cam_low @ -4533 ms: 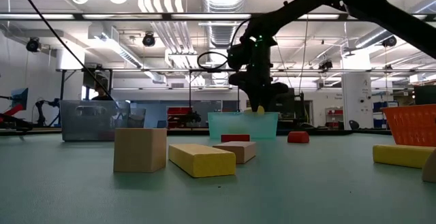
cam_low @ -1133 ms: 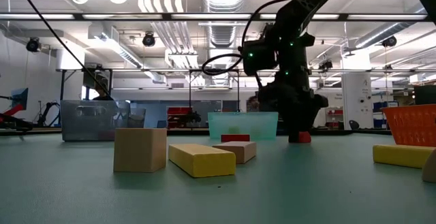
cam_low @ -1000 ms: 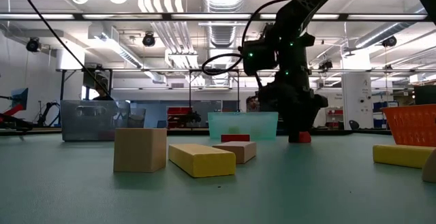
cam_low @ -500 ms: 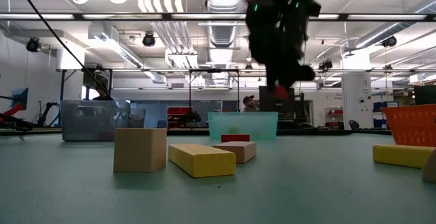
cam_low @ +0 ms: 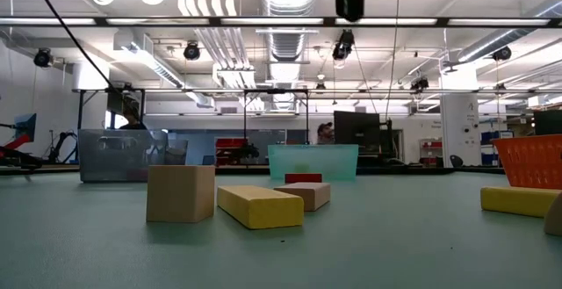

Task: Sort & place blocks by color
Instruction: Put the red block into the black bin

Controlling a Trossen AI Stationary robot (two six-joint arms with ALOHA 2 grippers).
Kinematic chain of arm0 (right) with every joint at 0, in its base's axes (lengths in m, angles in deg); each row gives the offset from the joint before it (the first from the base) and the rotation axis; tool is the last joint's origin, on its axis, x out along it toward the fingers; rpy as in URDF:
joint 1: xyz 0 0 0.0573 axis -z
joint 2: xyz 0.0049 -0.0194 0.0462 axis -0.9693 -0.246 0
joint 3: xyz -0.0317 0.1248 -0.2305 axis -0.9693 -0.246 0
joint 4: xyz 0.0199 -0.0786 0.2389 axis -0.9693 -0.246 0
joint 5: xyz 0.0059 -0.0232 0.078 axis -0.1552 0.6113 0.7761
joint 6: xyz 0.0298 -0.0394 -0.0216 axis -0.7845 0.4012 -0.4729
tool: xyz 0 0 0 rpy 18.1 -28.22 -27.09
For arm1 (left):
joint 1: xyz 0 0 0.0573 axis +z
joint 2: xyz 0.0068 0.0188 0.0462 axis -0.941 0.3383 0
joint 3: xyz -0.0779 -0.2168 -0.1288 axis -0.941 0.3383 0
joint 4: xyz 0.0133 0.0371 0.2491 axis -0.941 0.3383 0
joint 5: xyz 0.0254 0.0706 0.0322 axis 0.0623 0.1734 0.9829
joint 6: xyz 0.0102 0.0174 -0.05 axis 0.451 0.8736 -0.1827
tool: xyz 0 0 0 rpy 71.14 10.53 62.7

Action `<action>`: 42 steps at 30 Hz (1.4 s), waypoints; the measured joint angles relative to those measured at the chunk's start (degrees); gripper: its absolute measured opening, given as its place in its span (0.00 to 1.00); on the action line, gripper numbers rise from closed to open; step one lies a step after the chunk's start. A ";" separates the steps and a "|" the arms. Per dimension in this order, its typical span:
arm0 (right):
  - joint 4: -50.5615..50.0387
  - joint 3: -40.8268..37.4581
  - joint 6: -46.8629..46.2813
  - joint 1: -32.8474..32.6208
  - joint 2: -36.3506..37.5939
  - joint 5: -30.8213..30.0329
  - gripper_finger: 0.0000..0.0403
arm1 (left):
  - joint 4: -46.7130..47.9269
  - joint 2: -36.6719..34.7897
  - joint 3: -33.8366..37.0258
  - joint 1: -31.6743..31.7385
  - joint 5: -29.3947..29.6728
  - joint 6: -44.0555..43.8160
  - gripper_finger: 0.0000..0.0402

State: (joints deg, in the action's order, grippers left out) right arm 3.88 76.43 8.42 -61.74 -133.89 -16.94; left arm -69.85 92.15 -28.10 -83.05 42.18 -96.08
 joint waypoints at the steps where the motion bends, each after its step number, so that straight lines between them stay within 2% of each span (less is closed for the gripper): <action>1: 2.40 0.00 0.29 -0.82 0.19 -0.02 0.38 | -0.76 0.67 0.00 0.00 -0.14 0.01 0.74; 7: 14.77 -0.02 4.26 -5.57 -0.08 -0.05 0.38 | -9.36 5.76 -0.11 0.02 -4.37 0.00 0.74; 13: 21.34 0.02 8.42 -7.63 -0.22 -0.63 0.38 | -17.63 9.96 -0.15 -0.02 -9.25 -0.10 0.74; 18: 22.54 0.31 11.58 -8.44 -0.22 -0.47 0.38 | -20.94 11.86 -0.17 0.19 -9.38 -0.06 0.74; 35: 22.52 0.31 12.01 -8.54 -0.22 -0.50 0.38 | -24.43 13.88 -0.37 0.87 -9.30 -0.01 0.74; 42: 22.37 0.31 12.01 -8.52 -0.22 -0.56 0.38 | -24.43 13.85 -0.48 0.86 -9.34 -0.01 0.61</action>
State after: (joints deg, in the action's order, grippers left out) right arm 26.25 76.73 20.44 -70.26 -134.11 -17.49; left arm -94.28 106.01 -28.58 -82.18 32.84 -96.10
